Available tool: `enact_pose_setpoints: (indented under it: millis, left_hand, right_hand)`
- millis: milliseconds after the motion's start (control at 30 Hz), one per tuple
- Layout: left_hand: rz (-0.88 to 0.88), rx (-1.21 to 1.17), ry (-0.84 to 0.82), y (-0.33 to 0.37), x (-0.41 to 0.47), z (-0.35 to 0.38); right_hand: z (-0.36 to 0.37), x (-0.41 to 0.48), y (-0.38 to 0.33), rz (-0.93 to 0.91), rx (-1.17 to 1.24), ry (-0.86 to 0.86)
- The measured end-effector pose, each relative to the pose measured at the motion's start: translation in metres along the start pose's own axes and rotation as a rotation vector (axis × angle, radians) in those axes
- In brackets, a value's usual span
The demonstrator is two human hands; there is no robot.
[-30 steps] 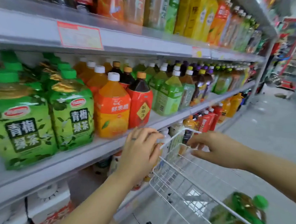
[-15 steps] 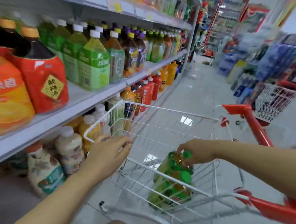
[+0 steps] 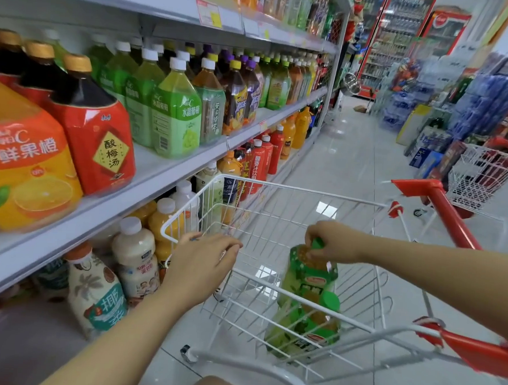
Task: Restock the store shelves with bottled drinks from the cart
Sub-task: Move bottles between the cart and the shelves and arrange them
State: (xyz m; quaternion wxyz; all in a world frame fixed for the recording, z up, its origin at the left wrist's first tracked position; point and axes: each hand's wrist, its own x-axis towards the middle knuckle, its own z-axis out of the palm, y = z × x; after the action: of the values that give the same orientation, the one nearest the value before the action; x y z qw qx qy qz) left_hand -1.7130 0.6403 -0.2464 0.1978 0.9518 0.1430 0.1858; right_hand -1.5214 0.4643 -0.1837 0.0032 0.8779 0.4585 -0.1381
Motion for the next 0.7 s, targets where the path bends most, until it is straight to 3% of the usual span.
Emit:
enact_pose_setpoints:
  millis: [67,167,233,400,500,700]
  left_hand:
    - [-0.021,-0.060,-0.056,0.001,0.002,-0.007]
    - [-0.078,-0.377,-0.075,0.011,0.015,-0.029]
    - [-0.061,-0.511,0.033,0.023,0.025,-0.052]
    - [0.100,-0.575,0.324,0.053,0.023,-0.118]
    - [0.078,-0.513,0.444,0.051,-0.004,-0.147]
    - [-0.114,-0.451,0.717,0.012,-0.079,-0.179]
  right_hand:
    - [-0.024,-0.007,-0.010,-0.005,0.109,0.149]
    - [-0.063,-0.020,-0.035,-0.079,0.265,0.369]
    - [-0.089,-0.029,-0.058,-0.172,0.327,0.519]
    - [-0.147,-0.044,-0.121,-0.421,0.413,0.817]
    - [-0.161,-0.045,-0.166,-0.570,0.504,0.827]
    - [-0.139,-0.034,-0.267,-0.860,0.660,0.653]
